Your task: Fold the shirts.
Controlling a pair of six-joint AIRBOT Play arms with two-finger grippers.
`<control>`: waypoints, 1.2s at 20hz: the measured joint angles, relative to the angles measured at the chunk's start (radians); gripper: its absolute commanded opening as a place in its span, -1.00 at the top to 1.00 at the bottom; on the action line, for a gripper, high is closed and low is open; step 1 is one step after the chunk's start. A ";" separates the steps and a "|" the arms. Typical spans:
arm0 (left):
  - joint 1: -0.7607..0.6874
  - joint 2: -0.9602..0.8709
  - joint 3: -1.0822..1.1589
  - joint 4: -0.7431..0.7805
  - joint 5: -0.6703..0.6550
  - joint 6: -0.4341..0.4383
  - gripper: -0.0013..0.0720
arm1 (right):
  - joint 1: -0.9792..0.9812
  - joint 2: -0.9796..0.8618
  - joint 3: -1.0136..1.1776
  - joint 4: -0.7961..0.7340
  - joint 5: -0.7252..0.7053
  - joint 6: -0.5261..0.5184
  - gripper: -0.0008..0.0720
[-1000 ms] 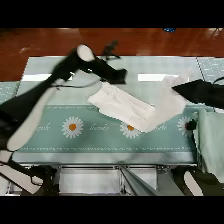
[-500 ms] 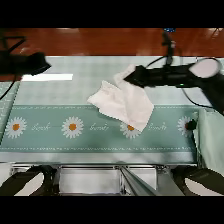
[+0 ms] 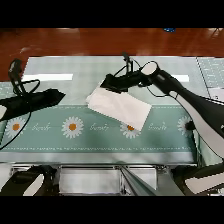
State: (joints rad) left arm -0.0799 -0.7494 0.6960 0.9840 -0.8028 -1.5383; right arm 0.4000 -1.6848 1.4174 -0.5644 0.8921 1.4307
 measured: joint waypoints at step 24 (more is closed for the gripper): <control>-0.020 -0.011 -0.035 -0.017 0.037 -0.001 0.89 | -0.314 0.488 -0.905 -0.083 -0.137 0.085 0.11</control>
State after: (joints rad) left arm -0.1001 -0.7605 0.6609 0.9672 -0.7658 -1.5391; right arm 0.0864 -1.1969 0.5125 -0.6472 0.7547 1.5154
